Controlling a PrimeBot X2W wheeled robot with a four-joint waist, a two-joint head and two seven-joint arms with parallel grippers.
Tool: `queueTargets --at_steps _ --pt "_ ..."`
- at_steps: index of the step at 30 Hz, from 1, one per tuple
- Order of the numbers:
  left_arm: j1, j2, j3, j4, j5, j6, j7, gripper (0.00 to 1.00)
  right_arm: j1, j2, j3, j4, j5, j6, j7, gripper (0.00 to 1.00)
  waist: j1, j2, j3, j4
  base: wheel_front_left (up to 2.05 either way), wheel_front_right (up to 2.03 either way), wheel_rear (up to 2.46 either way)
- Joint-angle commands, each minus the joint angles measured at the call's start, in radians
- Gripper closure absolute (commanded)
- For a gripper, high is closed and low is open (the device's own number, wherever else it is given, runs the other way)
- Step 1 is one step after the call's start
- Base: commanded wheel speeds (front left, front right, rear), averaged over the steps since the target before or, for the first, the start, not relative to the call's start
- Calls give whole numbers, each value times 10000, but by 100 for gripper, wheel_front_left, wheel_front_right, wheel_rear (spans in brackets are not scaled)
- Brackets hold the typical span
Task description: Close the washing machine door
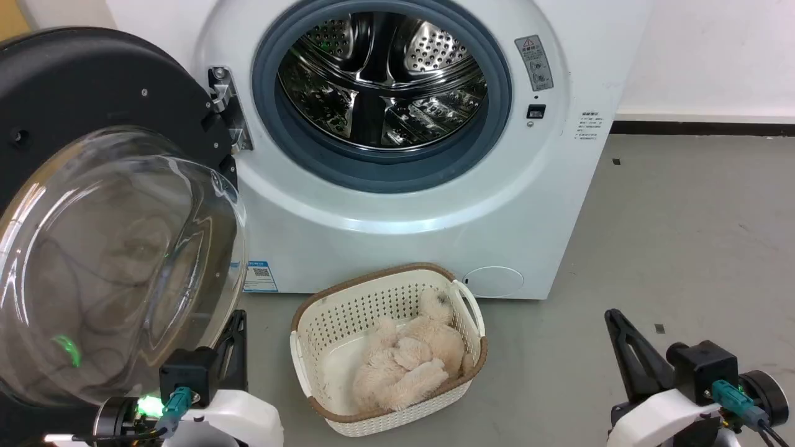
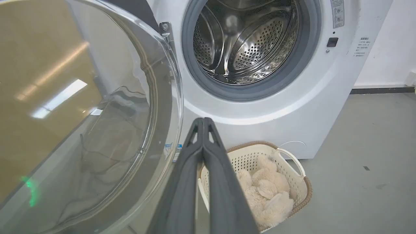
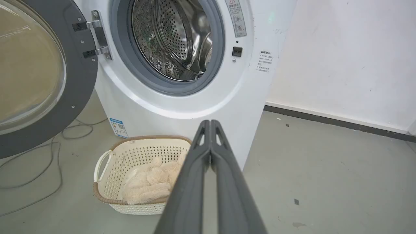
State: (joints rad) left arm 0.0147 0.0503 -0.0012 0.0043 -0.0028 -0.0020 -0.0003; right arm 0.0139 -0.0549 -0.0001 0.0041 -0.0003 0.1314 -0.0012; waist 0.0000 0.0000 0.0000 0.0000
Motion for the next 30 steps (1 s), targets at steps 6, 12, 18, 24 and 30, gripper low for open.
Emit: queueTargets --at_steps 6,12,18,24,30 --pt "6 0 -13 17 -7 -1 -21 0 9 -2 5 17 19 2 -23 0 0 0 2 0 0 0 0" --pt "16 0 -43 30 -38 6 -147 0 24 -3 11 54 135 1 -148 0 0 0 6 3 0 0 0" --pt "27 0 -70 33 -72 13 -272 0 44 -16 42 75 265 1 -272 0 0 0 7 37 0 0 0" --pt "36 0 -93 38 -109 19 -397 0 66 -39 86 95 404 0 -397 0 0 0 9 129 0 0 0" --pt "51 0 -109 39 -143 26 -523 0 87 -67 144 125 544 0 -522 0 0 0 10 280 0 0 0"
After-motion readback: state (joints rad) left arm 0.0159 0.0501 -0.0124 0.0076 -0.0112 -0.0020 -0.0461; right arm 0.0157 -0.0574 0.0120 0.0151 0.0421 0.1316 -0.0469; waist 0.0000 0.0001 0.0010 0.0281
